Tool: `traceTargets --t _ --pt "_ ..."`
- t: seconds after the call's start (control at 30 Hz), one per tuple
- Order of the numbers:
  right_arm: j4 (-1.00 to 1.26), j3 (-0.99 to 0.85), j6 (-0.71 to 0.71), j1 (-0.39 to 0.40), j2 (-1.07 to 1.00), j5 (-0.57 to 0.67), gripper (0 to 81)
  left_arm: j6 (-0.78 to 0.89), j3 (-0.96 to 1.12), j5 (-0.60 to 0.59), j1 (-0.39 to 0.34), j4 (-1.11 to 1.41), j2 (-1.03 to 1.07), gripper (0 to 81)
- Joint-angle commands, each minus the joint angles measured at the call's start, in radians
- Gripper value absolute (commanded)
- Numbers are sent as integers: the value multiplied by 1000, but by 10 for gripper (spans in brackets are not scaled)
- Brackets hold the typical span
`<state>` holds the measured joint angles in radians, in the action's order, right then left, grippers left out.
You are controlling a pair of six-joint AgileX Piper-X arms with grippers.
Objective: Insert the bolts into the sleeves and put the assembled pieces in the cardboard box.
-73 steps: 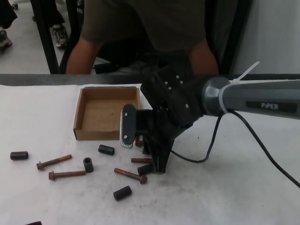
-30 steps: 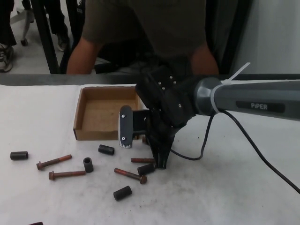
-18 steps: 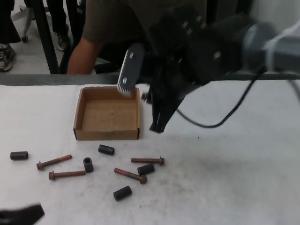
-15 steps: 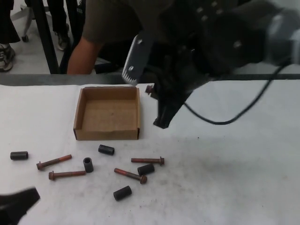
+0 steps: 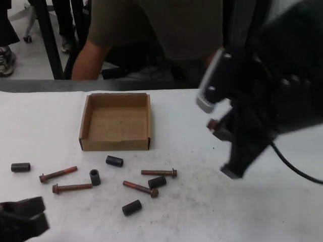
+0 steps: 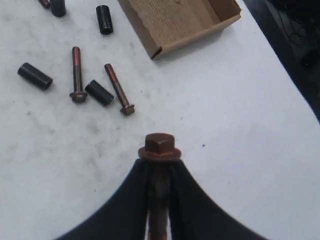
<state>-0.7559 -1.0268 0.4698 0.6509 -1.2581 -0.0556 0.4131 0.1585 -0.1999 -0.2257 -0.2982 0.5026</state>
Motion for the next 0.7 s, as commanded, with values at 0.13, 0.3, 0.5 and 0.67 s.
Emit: traceTargets --t 0.13,0.3,0.5,0.67 --pt "4 95 -86 -3 125 47 2 -111 7 152 -230 357 350 133" --pt "4 130 -86 -3 174 47 2 -95 7 228 -313 545 618 230" --pt "4 131 -85 -3 179 56 2 10 10 312 -316 794 804 393" --pt "4 131 -85 -3 179 87 2 -8 25 368 -316 819 832 395"
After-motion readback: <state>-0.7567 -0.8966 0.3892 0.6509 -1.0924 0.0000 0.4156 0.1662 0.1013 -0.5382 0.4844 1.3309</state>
